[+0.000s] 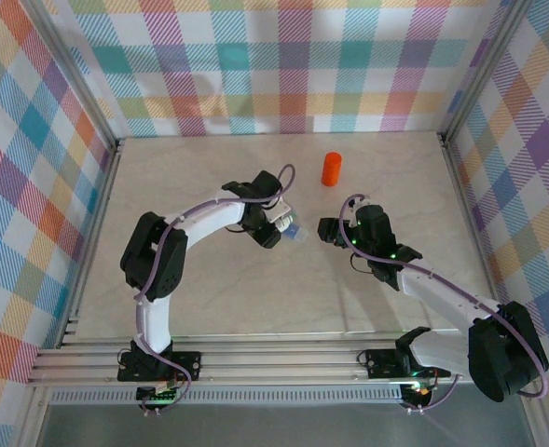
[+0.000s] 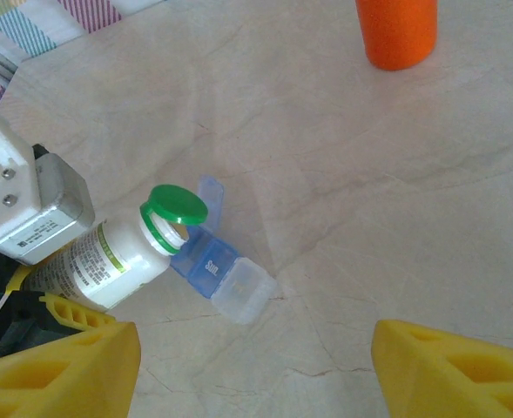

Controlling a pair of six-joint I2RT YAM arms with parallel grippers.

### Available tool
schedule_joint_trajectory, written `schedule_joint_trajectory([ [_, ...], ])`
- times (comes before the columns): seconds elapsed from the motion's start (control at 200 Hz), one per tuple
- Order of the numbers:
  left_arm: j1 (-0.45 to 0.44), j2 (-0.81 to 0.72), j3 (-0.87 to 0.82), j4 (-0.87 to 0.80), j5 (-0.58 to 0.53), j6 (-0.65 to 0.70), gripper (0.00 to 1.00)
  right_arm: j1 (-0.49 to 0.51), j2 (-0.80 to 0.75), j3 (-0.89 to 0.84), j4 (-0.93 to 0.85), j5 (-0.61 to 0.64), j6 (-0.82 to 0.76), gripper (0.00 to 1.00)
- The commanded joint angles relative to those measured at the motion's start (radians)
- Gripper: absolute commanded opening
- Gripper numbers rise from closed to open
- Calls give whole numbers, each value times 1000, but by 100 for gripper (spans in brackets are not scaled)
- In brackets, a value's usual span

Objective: Sort the pills into containers

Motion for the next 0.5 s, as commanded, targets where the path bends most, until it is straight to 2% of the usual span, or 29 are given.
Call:
schedule_joint_trajectory([
  [0.0,10,37,65,-126,-4,34,0,-6,-9,-3,27,-15,-3,72],
  [0.495,9,150,265,-368,-57,82,0,-6,-17,-1,19,-27,1,73],
])
